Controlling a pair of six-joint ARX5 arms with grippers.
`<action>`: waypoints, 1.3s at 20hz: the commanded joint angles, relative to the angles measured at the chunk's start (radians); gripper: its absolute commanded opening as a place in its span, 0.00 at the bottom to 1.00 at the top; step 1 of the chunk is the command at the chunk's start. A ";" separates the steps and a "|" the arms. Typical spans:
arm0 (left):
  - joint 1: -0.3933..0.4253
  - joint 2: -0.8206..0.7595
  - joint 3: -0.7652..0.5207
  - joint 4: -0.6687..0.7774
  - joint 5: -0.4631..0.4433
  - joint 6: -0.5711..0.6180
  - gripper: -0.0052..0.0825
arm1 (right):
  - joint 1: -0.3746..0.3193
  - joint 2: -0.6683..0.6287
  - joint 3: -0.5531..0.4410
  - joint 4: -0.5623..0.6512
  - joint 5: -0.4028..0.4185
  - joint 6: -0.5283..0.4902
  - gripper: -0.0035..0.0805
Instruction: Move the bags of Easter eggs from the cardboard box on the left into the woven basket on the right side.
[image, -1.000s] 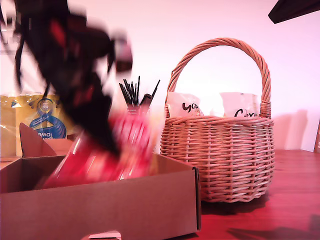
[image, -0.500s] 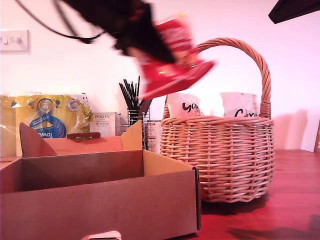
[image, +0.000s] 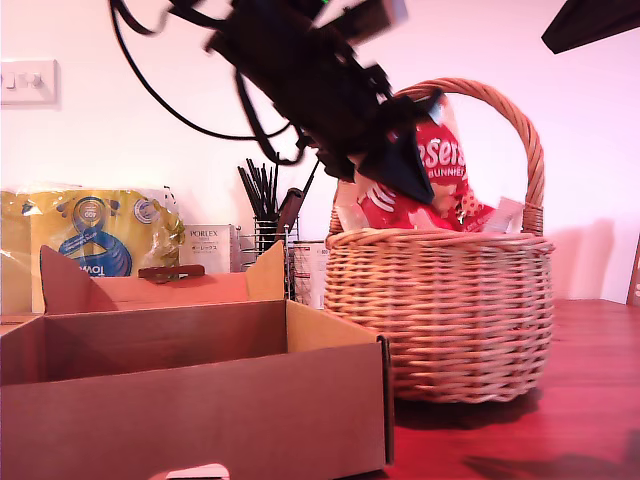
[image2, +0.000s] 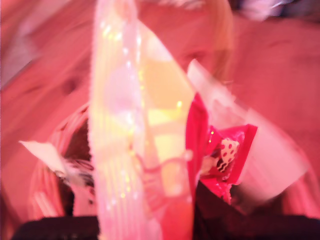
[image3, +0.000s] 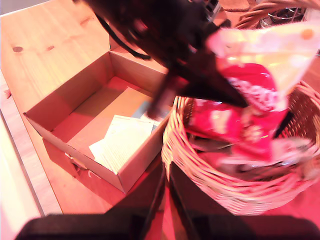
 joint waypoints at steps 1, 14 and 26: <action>-0.008 0.012 -0.010 0.042 -0.051 -0.011 0.03 | 0.004 -0.002 -0.005 0.003 0.000 -0.005 0.03; -0.012 0.002 -0.008 -0.014 -0.060 -0.084 0.53 | 0.004 -0.002 -0.005 0.003 0.000 -0.006 0.03; -0.009 -0.180 -0.006 -0.229 -0.071 -0.108 0.53 | 0.004 -0.002 -0.005 0.003 0.000 -0.007 0.03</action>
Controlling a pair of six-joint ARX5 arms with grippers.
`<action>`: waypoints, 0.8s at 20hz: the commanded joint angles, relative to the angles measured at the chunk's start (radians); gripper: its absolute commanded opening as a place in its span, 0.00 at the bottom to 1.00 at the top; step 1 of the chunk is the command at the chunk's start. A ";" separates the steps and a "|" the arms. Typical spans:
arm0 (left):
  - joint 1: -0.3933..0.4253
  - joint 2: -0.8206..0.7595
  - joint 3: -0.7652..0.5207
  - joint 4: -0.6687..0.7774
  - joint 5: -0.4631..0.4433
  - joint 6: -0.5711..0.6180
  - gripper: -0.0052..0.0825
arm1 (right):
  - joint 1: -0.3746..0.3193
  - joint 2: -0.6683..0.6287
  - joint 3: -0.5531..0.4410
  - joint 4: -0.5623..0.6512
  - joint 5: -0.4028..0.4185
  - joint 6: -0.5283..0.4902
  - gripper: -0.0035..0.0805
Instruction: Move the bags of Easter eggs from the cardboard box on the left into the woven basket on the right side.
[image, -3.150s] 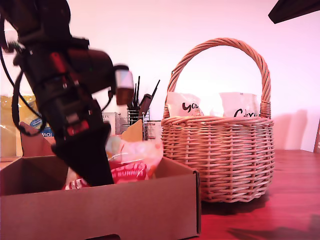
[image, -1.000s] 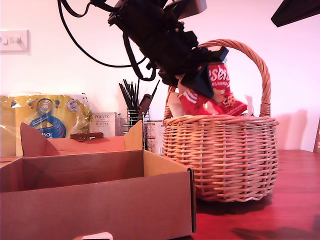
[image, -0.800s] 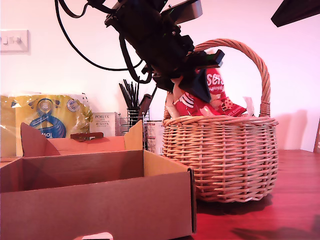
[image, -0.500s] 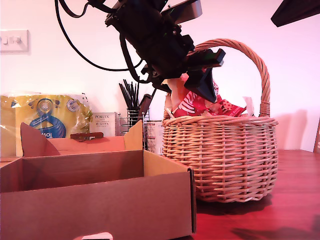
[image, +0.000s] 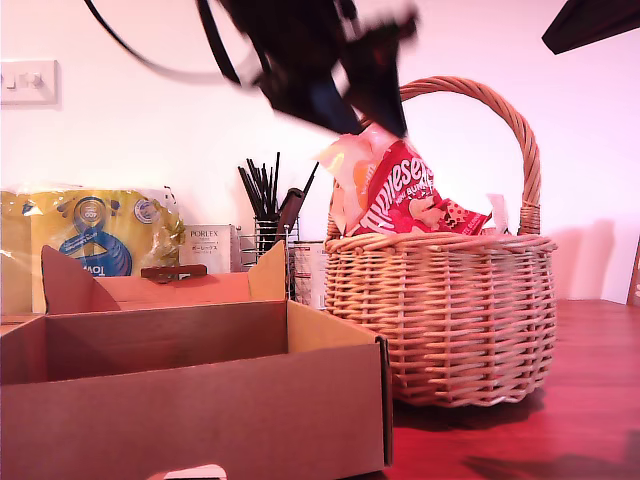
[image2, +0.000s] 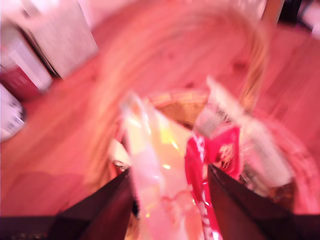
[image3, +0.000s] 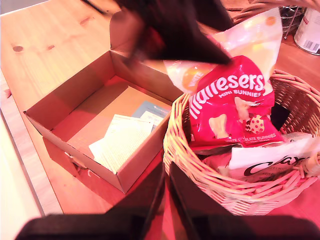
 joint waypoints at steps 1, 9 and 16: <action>0.000 0.001 -0.007 -0.049 0.004 -0.007 0.53 | 0.004 -0.002 -0.005 0.004 0.000 -0.007 0.03; 0.005 -0.084 -0.008 -0.237 0.017 0.001 0.28 | 0.004 0.014 -0.005 0.017 0.000 -0.005 0.03; 0.079 -0.218 -0.127 -0.188 0.065 0.024 0.04 | -0.034 0.038 -0.005 0.167 0.130 0.150 0.03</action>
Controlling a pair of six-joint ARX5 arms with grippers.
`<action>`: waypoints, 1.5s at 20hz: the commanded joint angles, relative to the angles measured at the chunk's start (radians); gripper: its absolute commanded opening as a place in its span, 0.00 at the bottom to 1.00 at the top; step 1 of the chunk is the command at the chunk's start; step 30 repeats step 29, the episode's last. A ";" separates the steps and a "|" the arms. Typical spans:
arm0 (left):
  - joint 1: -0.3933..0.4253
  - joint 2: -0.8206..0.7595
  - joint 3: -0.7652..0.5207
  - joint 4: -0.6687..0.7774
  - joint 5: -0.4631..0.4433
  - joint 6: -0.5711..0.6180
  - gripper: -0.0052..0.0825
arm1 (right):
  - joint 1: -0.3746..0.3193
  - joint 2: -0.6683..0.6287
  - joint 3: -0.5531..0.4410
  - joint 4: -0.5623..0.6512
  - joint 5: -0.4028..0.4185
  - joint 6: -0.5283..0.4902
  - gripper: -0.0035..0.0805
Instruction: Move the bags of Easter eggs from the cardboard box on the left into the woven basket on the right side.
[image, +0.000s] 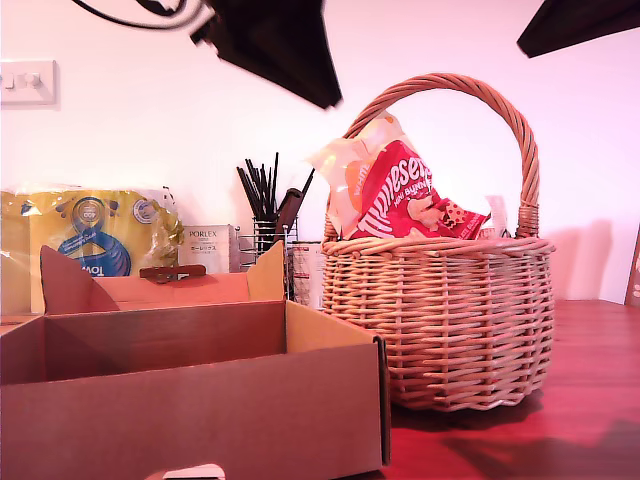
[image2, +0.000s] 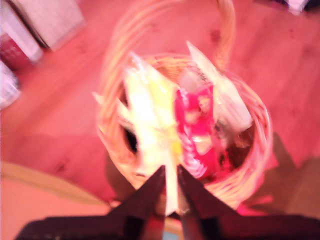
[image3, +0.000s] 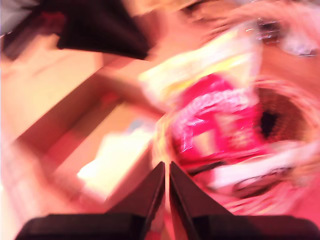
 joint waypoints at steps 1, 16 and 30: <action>0.046 -0.062 -0.097 0.040 -0.001 0.003 0.04 | -0.037 -0.028 -0.005 0.030 0.040 0.018 0.03; 0.270 -0.654 -0.451 0.117 0.071 -0.027 0.04 | -0.097 -0.336 -0.006 -0.119 0.050 0.055 0.03; 0.271 -0.636 -0.451 0.098 0.071 -0.027 0.04 | -0.097 -0.307 -0.006 -0.180 0.050 0.055 0.03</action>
